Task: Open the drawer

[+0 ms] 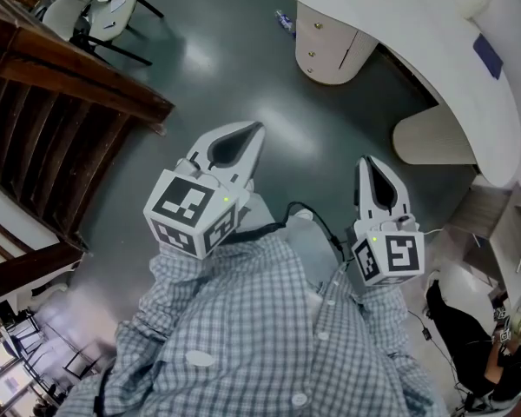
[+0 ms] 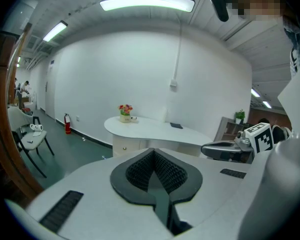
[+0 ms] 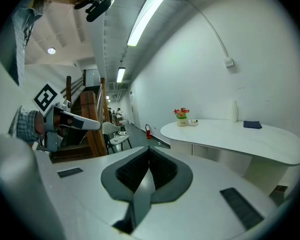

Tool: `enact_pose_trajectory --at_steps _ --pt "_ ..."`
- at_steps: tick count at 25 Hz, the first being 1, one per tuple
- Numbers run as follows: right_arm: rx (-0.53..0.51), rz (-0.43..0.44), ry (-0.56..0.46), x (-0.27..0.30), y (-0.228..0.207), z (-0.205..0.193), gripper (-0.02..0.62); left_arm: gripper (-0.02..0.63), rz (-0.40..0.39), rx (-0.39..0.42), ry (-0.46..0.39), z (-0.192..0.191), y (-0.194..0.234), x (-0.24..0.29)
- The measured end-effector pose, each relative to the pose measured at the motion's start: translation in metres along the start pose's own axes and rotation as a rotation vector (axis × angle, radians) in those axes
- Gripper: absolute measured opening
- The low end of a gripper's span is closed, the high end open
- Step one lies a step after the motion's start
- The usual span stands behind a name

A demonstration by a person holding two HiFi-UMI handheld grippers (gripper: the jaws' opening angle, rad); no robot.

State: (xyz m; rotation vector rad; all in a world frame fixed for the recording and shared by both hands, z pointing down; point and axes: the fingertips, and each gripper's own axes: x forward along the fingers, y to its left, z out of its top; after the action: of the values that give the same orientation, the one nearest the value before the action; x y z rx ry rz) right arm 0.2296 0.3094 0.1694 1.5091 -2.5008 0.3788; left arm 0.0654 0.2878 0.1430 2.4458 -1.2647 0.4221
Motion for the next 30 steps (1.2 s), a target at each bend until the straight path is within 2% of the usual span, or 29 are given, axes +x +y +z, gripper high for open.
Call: enact_pose_trajectory --at_steps 11,16,21,30 --pt "0.001 -0.049 -0.008 0.081 0.06 0.033 0.009 0.005 -0.061 0.003 0.011 0.018 0.1 -0.008" --pt "0.019 -0.085 -0.04 0.11 0.074 0.045 0.009 0.005 -0.093 0.022 0.008 0.025 0.133 -0.006" --pt "-0.019 -0.134 -0.063 0.137 0.095 0.058 0.009 0.005 -0.11 0.026 0.005 0.028 0.172 -0.016" --pt "-0.025 -0.181 -0.043 0.157 0.117 0.058 0.009 0.005 -0.138 0.025 0.002 0.023 0.209 -0.027"
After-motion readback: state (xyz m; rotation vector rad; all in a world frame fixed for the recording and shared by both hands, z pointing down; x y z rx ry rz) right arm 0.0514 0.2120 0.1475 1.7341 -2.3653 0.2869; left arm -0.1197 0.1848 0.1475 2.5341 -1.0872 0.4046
